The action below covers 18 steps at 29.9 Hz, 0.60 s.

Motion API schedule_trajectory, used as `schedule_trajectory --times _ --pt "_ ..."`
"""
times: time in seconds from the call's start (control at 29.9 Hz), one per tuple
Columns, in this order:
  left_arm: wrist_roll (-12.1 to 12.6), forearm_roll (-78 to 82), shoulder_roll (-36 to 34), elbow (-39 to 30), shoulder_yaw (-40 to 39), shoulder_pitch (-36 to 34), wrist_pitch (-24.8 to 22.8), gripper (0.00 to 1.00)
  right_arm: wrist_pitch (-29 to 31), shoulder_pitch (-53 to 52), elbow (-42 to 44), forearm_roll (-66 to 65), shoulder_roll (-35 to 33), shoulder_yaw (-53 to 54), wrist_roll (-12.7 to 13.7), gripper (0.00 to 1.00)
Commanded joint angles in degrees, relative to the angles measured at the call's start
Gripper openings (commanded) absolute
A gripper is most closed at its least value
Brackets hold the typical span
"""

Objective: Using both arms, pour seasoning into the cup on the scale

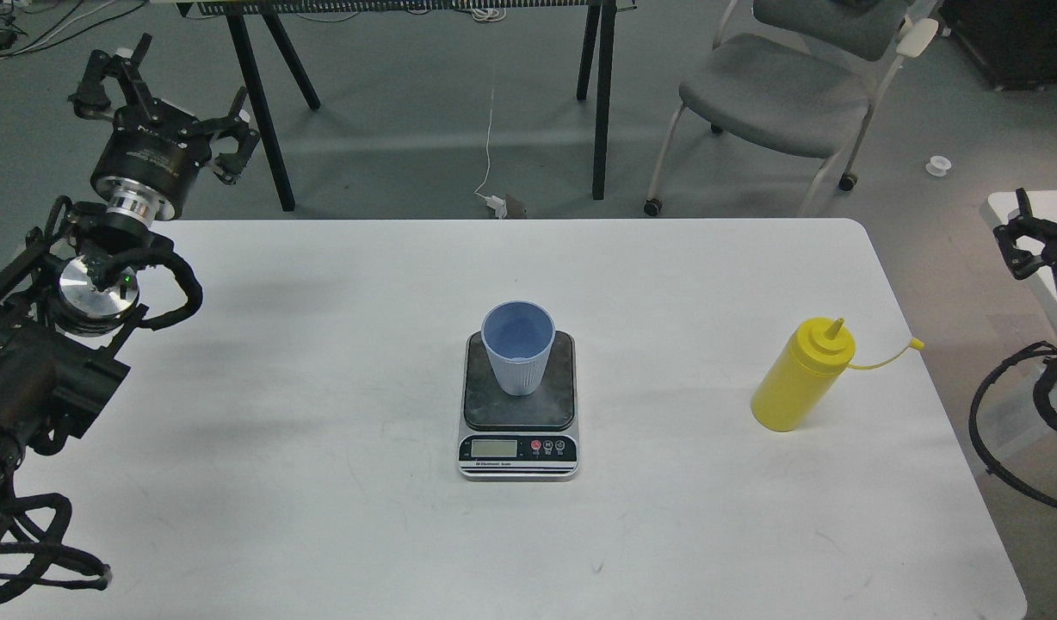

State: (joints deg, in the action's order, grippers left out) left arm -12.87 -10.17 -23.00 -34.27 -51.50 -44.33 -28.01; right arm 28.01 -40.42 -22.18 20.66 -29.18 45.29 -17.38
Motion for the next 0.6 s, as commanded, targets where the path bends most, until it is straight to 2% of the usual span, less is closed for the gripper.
schedule_trajectory --times 0.0,0.07,0.23,0.57 --pt "-0.1 0.0 -0.1 -0.1 -0.2 0.2 0.0 0.99 0.0 -7.3 4.3 0.4 4.2 -4.7 4.2 1.0" --pt "-0.1 0.0 -0.2 -0.1 -0.2 1.0 0.0 0.99 0.0 -8.1 4.4 0.4 5.9 -4.7 4.8 1.0" --pt "-0.1 0.0 -0.2 -0.1 0.0 1.9 0.0 0.99 0.0 -9.1 4.4 0.6 9.0 -4.2 4.4 1.0" --pt "-0.1 0.0 0.2 -0.2 0.0 2.1 0.0 0.99 0.0 -11.8 4.3 0.5 8.6 -4.2 4.4 1.0"
